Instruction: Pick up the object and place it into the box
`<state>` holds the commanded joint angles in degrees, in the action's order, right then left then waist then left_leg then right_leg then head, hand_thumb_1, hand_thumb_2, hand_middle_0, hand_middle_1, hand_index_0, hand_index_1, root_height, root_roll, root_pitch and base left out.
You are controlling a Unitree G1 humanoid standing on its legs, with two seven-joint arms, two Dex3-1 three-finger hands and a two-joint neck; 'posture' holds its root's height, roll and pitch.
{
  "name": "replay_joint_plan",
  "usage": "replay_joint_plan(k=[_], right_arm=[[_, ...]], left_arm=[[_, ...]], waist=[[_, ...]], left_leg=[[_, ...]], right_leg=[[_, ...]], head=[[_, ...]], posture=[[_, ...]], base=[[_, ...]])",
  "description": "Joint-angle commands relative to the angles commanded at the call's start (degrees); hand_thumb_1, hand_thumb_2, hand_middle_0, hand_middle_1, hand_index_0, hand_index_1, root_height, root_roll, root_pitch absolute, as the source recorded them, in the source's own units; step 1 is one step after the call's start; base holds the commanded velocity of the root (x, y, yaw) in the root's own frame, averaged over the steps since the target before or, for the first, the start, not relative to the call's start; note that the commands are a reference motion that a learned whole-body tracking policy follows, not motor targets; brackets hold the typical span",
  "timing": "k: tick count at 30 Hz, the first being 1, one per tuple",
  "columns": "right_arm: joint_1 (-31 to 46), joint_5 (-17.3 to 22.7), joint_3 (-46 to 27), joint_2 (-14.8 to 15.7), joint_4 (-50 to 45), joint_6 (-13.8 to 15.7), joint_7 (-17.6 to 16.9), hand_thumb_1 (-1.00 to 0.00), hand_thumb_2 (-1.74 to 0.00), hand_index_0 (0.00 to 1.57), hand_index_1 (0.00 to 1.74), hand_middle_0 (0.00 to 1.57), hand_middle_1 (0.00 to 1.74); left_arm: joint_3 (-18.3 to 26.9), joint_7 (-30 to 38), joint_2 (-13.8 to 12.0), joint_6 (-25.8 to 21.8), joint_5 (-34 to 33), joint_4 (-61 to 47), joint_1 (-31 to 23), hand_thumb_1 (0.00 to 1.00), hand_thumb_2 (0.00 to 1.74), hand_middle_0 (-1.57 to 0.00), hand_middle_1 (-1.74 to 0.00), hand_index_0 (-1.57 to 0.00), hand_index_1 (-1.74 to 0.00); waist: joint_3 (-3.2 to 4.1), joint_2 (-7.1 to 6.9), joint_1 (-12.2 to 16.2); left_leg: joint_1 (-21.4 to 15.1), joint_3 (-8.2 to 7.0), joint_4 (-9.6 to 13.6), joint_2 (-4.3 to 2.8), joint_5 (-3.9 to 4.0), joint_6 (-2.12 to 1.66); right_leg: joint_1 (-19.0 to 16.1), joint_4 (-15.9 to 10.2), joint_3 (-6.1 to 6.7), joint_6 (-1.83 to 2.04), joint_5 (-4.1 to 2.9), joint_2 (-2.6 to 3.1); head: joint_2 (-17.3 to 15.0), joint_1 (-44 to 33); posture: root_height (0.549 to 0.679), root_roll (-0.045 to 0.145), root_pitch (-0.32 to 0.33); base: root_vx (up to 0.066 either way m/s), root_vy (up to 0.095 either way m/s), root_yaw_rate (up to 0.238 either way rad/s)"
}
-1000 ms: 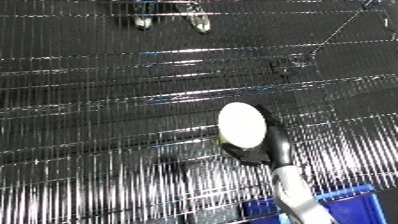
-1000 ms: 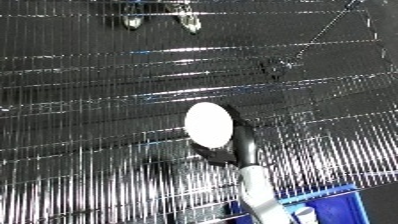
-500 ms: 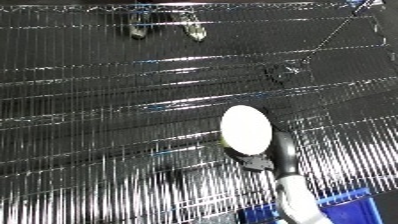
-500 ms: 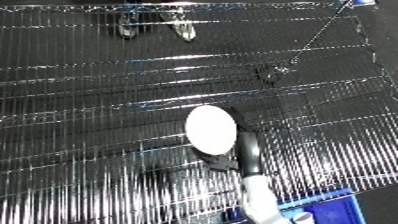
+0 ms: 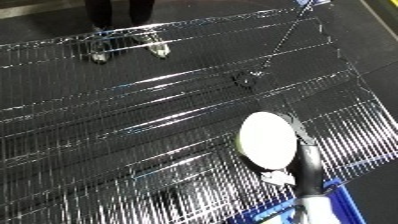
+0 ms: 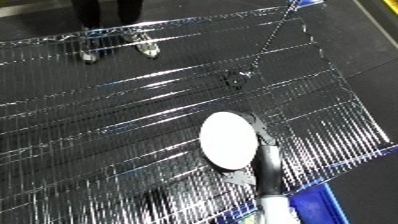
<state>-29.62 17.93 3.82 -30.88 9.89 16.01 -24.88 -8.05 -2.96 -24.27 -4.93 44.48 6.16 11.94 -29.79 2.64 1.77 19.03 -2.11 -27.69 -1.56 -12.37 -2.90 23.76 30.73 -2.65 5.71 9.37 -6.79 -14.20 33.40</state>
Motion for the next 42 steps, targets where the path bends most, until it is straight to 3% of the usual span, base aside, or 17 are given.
replay_joint_plan(k=[3,7,17,24,35,42], right_arm=[[1.8,0.1,-1.2,0.1,-0.8,0.4,-0.9,-0.55,-0.96,0.86,0.96,0.86,0.96],[4.7,0.5,-3.1,-0.2,-1.6,1.2,-2.2,-0.55,-0.96,0.86,0.96,0.86,0.96],[17.1,3.9,-9.5,-1.1,-1.5,5.6,-1.8,-0.55,-0.96,0.86,0.96,0.86,0.96],[21.9,7.2,-12.9,-1.0,0.6,7.4,0.0,-0.55,-0.96,0.86,0.96,0.86,0.96],[23.6,10.8,-14.7,-1.2,4.1,7.6,3.5,0.00,0.00,0.00,0.00,0.00,0.00],[23.8,10.7,-14.7,-1.3,4.6,7.2,3.9,0.00,0.00,0.00,0.00,0.00,0.00]], left_arm=[[-0.1,-0.1,0.2,-0.2,-0.1,0.3,0.2,1.00,1.74,-1.57,-1.74,-1.57,-1.74],[-0.3,-0.4,0.9,-0.8,0.0,0.6,0.3,1.00,1.74,-1.57,-1.74,-1.57,-1.74],[-0.2,-2.0,3.3,-2.7,1.0,1.6,-1.9,1.00,1.74,-1.57,-1.74,-1.57,-1.74],[-0.5,-2.6,5.0,-3.8,1.2,3.2,-2.9,1.00,1.74,-1.57,-1.74,-1.57,-1.74],[-1.4,-2.8,6.9,-5.2,1.8,5.3,-3.1,1.00,1.74,-1.57,-1.74,-1.57,-1.74],[-1.6,-2.9,7.2,-5.7,2.5,6.1,-3.1,1.00,1.74,-1.57,-1.74,-1.57,-1.74]], waist=[[0.00,0.25,1.5],[0.00,1.08,3.5],[0.03,3.73,9.5],[0.92,5.14,12.4],[2.04,7.06,14.4],[2.61,7.63,14.4]], left_leg=[[-1.8,-1.11,1.3,-0.42,0.26,-0.34],[-4.3,-2.55,2.7,-0.76,0.42,-0.81],[-11.6,-6.22,4.6,-2.19,-0.38,-1.62],[-15.2,-7.96,6.0,-2.93,-0.90,-1.85],[-17.2,-9.03,7.2,-2.73,-1.17,-2.00],[-17.5,-8.80,7.8,-2.50,-0.99,-2.09]], right_leg=[[-1.3,-2.0,0.78,0.25,-0.78,-0.23],[-3.1,-4.2,1.83,0.47,-1.31,-0.64],[-8.1,-6.7,4.11,0.42,-0.72,-1.39],[-10.2,-8.4,5.12,0.89,-0.90,-1.77],[-11.2,-10.0,6.38,1.42,-1.22,-1.92],[-11.5,-10.5,6.43,1.55,-1.22,-2.07]], head=[[1.1,1.0],[2.1,3.7],[0.1,10.5],[-1.2,15.1],[-4.9,17.7],[-6.8,17.4]], posture=[[0.661,0.046,0.063],[0.664,0.054,0.053],[0.668,0.071,0.001],[0.669,0.075,-0.016],[0.670,0.079,-0.019],[0.671,0.080,-0.017]], base=[[-0.085,0.023,-0.311],[-0.074,0.062,-0.287],[-0.006,0.091,-0.240],[0.012,0.054,-0.158],[0.009,0.041,-0.074],[0.004,0.019,0.015]])
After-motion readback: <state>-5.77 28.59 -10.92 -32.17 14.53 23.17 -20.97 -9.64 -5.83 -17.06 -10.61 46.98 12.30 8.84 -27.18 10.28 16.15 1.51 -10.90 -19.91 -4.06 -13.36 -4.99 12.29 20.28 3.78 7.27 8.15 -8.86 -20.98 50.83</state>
